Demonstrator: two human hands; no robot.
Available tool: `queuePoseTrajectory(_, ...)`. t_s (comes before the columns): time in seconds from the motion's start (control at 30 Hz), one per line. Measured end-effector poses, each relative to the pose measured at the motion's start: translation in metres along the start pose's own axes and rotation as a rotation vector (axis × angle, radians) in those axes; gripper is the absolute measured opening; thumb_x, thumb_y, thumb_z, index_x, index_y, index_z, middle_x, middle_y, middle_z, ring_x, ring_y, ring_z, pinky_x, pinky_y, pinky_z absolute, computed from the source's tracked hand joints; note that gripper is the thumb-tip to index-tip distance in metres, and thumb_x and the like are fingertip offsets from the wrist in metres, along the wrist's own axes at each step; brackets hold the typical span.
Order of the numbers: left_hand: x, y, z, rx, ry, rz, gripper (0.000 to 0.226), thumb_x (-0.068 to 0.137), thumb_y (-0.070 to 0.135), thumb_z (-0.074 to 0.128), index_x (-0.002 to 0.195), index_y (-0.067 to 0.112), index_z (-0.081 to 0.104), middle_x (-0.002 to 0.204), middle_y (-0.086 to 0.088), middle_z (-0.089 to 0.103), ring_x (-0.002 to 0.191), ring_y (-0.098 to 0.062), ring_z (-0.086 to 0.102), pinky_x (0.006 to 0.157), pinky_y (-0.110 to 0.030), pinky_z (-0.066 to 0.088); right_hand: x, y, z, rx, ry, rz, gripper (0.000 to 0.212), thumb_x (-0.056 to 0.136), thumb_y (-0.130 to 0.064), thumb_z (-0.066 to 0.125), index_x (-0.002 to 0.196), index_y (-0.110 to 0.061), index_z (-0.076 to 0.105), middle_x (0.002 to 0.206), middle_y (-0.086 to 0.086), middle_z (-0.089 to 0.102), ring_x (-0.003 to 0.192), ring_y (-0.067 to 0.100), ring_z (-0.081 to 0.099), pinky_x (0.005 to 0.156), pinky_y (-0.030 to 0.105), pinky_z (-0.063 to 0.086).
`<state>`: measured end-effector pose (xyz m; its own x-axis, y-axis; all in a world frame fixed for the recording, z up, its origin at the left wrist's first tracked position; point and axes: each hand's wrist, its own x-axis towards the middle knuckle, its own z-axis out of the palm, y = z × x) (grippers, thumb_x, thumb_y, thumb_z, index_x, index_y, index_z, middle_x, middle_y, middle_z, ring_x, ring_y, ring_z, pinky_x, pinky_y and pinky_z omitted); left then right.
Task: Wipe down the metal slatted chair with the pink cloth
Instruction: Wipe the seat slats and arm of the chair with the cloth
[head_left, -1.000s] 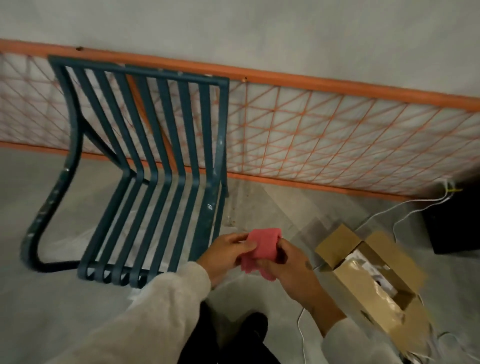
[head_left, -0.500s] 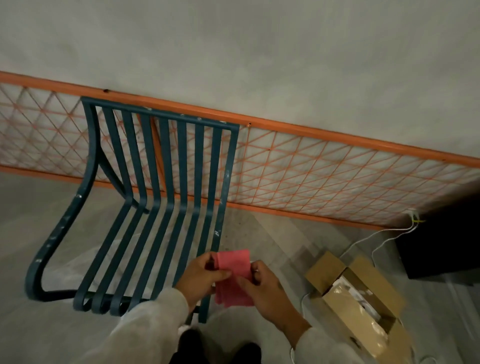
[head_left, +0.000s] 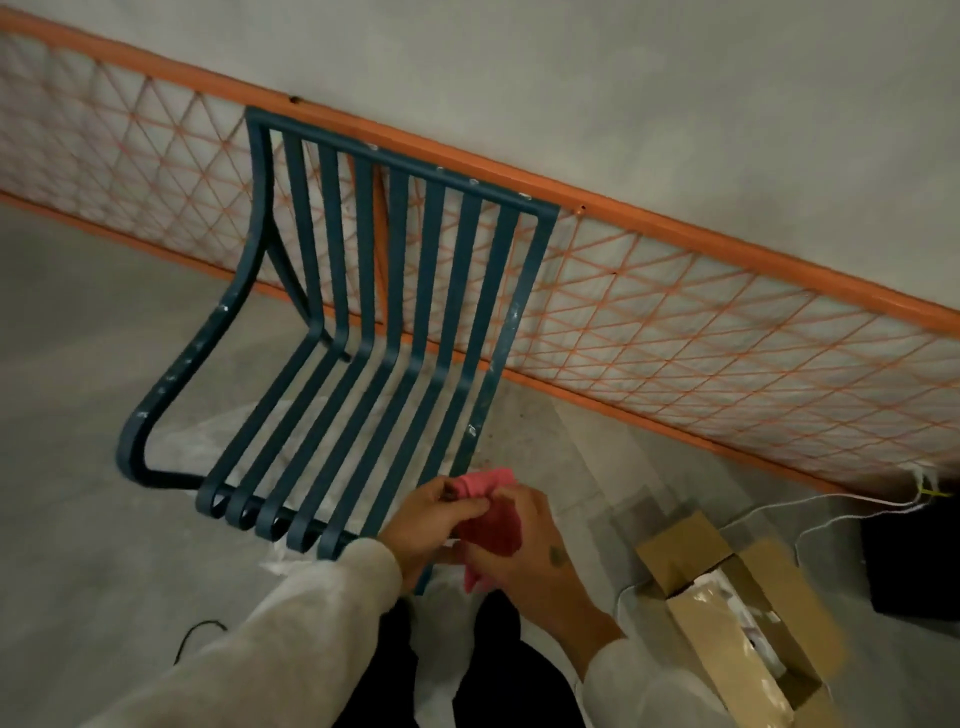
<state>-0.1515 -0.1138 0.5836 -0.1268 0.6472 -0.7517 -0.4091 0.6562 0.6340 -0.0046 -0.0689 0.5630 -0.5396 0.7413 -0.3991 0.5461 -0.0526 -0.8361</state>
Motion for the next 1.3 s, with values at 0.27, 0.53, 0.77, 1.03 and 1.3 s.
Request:
queuePoseTrajectory(0.27, -0.002, -0.051, 0.007, -0.343, -0.043, -0.091, 0.036, 0.083, 0.031, 0.068, 0.111, 0.009, 0.068, 0.112, -0.013, 0.070, 0.107, -0.031, 0.066, 0.094, -0.044, 0.053, 0.021, 0.051, -0.027, 0.125, -0.249, 0.114, 0.014, 0.088, -0.036, 0.071, 0.099, -0.032, 0.063, 0.094, -0.004, 0.073, 0.089, 0.017, 0.071, 0.077, 0.031, 0.059)
queuePoseTrajectory(0.53, 0.012, -0.135, -0.034, 0.161, 0.549, -0.060, 0.037, 0.077, 0.015, 0.076, 0.111, 0.021, 0.064, 0.107, -0.003, 0.069, 0.103, -0.022, 0.064, 0.101, -0.036, 0.047, 0.042, 0.061, -0.048, -0.066, -0.423, 0.069, 0.028, 0.086, -0.031, 0.074, 0.108, -0.044, 0.062, 0.106, -0.015, 0.069, 0.093, 0.003, 0.068, 0.069, 0.018, 0.055)
queuePoseTrajectory(0.77, 0.032, -0.161, -0.043, 0.285, 0.522, -0.066, 0.056, 0.077, 0.011, 0.075, 0.128, 0.023, 0.055, 0.124, -0.001, 0.061, 0.114, -0.019, 0.057, 0.101, -0.027, 0.043, 0.078, 0.054, -0.015, -0.509, -0.556, -0.344, 0.040, 0.086, -0.023, 0.074, 0.124, -0.031, 0.062, 0.122, -0.012, 0.050, 0.105, 0.008, 0.058, 0.095, 0.028, 0.052)
queuePoseTrajectory(1.03, 0.056, -0.177, -0.036, 0.343, 0.601, 0.062, 0.047, 0.080, 0.016, 0.074, 0.125, 0.020, 0.061, 0.123, -0.002, 0.065, 0.112, -0.017, 0.060, 0.090, -0.015, 0.036, 0.070, 0.081, 0.036, -0.942, -0.586, -0.768, 0.056, 0.067, -0.007, 0.087, 0.119, -0.015, 0.071, 0.121, 0.015, 0.062, 0.095, 0.031, 0.067, 0.080, 0.036, 0.056)
queuePoseTrajectory(1.3, 0.064, -0.180, -0.039, 0.331, 0.585, 0.144, 0.043, 0.080, 0.018, 0.072, 0.122, 0.025, 0.062, 0.118, -0.001, 0.067, 0.111, -0.019, 0.061, 0.102, -0.036, 0.046, 0.096, 0.075, 0.036, -1.012, -0.389, -0.820, 0.054, 0.067, -0.001, 0.085, 0.119, -0.008, 0.070, 0.120, 0.019, 0.063, 0.091, 0.039, 0.065, 0.074, 0.047, 0.060)
